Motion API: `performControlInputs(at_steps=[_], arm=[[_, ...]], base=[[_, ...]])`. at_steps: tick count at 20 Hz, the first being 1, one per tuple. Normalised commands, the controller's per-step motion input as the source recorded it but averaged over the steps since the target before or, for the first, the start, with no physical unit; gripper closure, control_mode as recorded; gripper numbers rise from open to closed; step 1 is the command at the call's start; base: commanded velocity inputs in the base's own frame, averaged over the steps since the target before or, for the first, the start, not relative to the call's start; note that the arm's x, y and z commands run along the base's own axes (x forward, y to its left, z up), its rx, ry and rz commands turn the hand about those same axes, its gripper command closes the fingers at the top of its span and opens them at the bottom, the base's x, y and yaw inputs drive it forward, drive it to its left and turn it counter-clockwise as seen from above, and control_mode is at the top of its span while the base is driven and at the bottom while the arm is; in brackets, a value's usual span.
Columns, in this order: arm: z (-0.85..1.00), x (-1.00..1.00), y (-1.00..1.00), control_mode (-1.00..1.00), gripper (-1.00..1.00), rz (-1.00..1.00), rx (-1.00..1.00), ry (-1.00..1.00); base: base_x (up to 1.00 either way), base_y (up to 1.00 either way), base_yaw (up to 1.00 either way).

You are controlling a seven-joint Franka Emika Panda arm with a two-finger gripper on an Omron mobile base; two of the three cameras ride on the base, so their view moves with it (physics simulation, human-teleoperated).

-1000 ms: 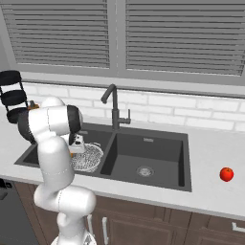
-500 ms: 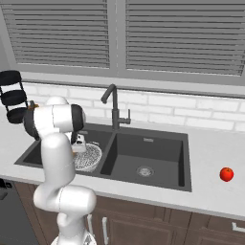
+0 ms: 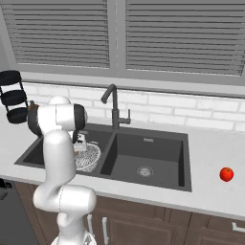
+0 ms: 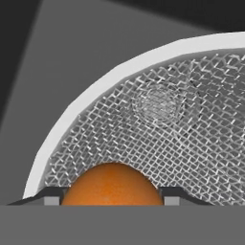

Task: Put the colander in the sink, put the apple, tangerine in the colander, and turn on the sink faucet and pour water over the colander.

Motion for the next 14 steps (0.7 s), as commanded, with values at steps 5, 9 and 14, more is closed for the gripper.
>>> performControlInputs(at_steps=[5,9,14], arm=[[0.0,0.0,0.0,-1.0,-1.0,0.0,0.0,0.0],[0.03,-0.11,-0.05,-1.0,-1.0,0.0,0.0,-0.03],[0.26,-0.16,-0.25,-1.0,-1.0,0.0,0.0,0.0]], base=[[0.0,0.0,0.0],[0.0,0.0,0.0],[0.0,0.0,0.0]])
